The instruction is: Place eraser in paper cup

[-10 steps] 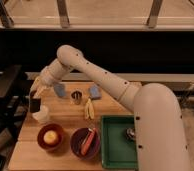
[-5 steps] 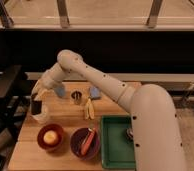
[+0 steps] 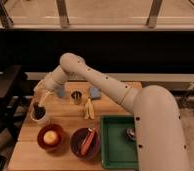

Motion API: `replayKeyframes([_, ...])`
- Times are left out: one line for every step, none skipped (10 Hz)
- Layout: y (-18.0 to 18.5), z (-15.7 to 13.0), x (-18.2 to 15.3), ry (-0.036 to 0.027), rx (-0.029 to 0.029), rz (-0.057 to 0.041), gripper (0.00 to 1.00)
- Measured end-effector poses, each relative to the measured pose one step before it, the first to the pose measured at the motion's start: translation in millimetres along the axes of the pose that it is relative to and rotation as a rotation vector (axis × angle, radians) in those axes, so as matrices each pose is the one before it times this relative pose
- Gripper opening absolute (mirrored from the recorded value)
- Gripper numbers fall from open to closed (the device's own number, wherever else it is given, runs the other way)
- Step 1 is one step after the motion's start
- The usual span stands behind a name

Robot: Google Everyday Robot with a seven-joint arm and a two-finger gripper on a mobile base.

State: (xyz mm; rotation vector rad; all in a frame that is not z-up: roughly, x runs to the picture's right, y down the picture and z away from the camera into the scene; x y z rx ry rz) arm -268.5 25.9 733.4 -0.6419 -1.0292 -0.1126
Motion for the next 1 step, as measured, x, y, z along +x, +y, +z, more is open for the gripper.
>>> replayKeyframes([1.23, -3.88, 0.37, -0.01019, 0.0192, -0.00064, 0.8])
